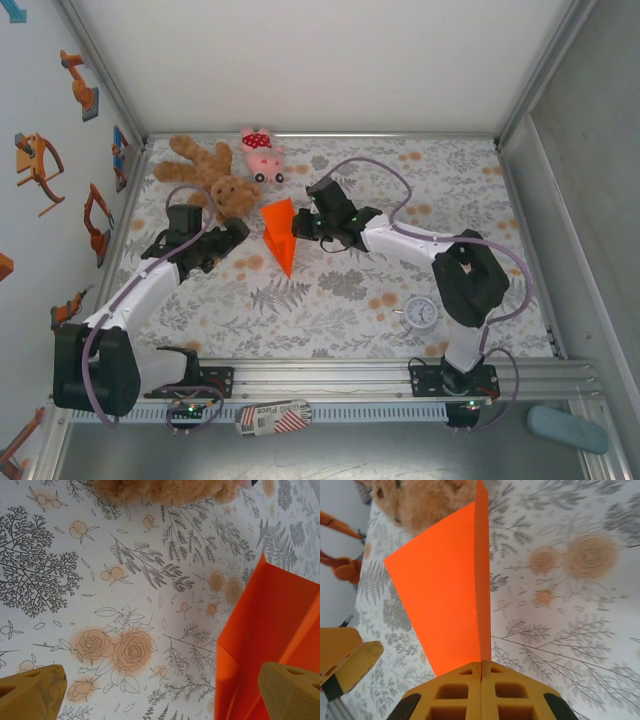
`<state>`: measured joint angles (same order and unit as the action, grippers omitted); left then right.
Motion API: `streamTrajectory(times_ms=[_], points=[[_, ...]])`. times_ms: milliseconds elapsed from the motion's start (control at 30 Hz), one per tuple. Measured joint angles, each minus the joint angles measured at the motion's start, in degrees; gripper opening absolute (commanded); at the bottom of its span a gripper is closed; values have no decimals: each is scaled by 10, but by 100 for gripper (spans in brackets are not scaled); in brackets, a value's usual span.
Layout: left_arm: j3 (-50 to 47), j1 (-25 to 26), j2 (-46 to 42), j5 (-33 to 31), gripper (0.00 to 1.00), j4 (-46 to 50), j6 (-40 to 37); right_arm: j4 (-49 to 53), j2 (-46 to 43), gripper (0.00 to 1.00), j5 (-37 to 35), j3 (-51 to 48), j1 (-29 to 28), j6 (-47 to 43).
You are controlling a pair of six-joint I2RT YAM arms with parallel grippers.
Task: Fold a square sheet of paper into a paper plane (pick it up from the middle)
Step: Turn over a paper plane at the center of the table.
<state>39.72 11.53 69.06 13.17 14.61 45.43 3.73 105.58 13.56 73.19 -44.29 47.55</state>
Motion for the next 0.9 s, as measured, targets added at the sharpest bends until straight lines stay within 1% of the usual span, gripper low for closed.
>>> streamTrajectory(times_ms=[67, 167, 367, 500, 667, 833, 900], points=[[-10, 0, 5, 5, 100, -12, 2, -47, 19, 0, 35, -25, 8, 3], [-31, 0, 11, 19, 99, -33, 3, -93, 45, 0, 67, -59, 20, 7], [-58, 5, 19, 57, 93, -69, 9, -140, 69, 0, 99, -107, 40, 17], [-58, 22, 38, 80, 85, -89, 12, -171, 70, 0, 111, -134, 52, 25], [-49, 47, 79, 100, 74, -97, 13, -182, 70, 0, 111, -152, 64, 26], [-21, 75, 139, 127, 59, -117, 13, -183, 70, 0, 111, -156, 65, 26], [-7, 84, 164, 137, 58, -125, 12, -184, 70, 0, 111, -156, 65, 26]])
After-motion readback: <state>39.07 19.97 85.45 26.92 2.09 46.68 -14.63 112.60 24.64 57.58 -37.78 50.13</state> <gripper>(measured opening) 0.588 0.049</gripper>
